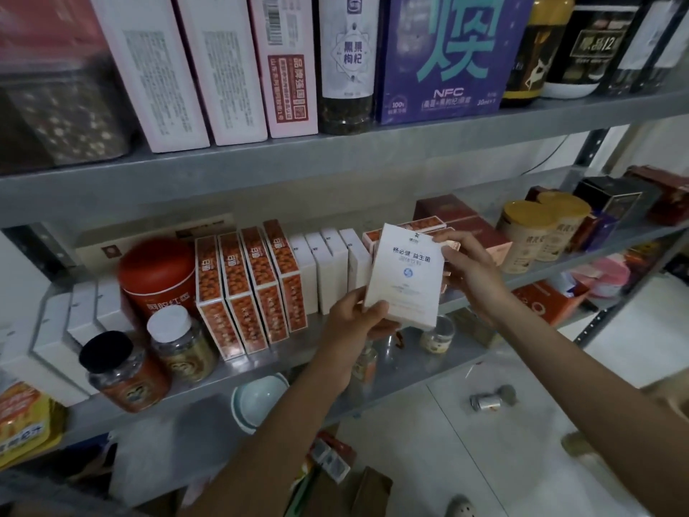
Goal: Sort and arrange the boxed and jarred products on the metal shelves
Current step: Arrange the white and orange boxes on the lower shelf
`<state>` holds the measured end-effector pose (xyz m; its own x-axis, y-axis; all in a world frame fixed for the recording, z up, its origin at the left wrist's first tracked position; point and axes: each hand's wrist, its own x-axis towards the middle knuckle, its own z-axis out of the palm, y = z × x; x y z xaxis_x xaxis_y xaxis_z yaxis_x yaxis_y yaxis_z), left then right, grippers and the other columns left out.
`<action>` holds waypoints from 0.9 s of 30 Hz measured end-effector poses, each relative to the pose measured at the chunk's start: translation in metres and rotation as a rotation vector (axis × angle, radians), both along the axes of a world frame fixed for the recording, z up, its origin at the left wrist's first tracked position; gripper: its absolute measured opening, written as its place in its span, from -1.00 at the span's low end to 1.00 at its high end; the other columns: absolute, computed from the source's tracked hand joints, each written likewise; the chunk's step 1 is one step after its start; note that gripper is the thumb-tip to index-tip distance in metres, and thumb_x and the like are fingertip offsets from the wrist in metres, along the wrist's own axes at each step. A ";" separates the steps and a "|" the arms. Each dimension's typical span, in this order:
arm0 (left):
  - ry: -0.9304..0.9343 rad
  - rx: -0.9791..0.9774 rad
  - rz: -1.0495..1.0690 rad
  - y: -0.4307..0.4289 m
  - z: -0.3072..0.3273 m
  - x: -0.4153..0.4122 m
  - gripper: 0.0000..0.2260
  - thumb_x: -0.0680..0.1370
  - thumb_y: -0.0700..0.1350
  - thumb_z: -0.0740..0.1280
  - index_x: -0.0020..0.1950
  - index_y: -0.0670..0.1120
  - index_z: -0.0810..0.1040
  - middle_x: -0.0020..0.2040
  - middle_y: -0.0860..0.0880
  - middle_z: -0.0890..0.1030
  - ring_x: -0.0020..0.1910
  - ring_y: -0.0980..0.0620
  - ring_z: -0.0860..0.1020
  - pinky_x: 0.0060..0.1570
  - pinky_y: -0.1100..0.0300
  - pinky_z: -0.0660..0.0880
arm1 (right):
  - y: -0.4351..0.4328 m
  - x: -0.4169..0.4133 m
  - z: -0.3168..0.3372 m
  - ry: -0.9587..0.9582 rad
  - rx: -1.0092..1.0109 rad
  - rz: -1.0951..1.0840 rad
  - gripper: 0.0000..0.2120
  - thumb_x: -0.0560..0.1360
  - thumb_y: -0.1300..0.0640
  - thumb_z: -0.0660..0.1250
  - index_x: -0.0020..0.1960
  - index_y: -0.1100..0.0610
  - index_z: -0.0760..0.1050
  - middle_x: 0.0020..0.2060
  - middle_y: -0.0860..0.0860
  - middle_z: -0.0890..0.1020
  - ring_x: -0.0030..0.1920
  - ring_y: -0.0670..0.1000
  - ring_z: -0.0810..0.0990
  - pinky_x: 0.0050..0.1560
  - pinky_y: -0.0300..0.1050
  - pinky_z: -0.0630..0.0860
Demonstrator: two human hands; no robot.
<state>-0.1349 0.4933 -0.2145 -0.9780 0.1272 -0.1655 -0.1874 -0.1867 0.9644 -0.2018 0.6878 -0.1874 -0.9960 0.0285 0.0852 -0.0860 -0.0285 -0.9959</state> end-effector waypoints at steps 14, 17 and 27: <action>0.371 -0.657 0.195 0.026 -0.012 0.004 -0.11 0.41 0.12 0.49 0.51 0.17 -0.06 0.45 0.12 0.07 0.26 0.38 0.03 -0.07 0.70 0.18 | -0.029 0.022 -0.001 -0.038 0.026 -0.064 -0.61 0.66 -0.08 0.08 -0.06 -0.16 0.69 -0.04 -0.13 0.71 -0.05 -0.13 0.67 -0.22 -0.33 0.55; 0.402 -0.711 0.284 0.024 -0.013 0.004 -0.04 0.37 0.11 0.54 0.49 0.22 -0.12 0.44 0.11 0.11 0.22 0.40 0.00 -0.09 0.71 0.17 | -0.038 0.029 -0.003 -0.029 0.044 -0.018 -0.65 0.65 -0.12 0.10 -0.03 -0.27 0.67 0.06 -0.13 0.66 0.01 -0.09 0.64 -0.21 -0.35 0.55; -0.139 0.120 0.048 -0.020 -0.004 0.007 -0.55 0.44 0.19 0.30 0.18 -0.09 0.55 0.05 -0.19 0.66 -0.12 -0.03 0.63 -0.16 0.14 0.57 | -0.014 0.023 0.004 0.039 0.168 0.263 -0.54 0.52 -0.24 0.18 0.40 -0.48 0.21 0.41 -0.30 0.36 0.41 -0.09 0.35 0.34 0.06 0.33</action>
<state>-0.1284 0.4735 -0.2184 -0.9521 0.1078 -0.2861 -0.3056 -0.3108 0.9000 -0.1789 0.6738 -0.1829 -0.9633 -0.2471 0.1050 -0.1355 0.1100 -0.9847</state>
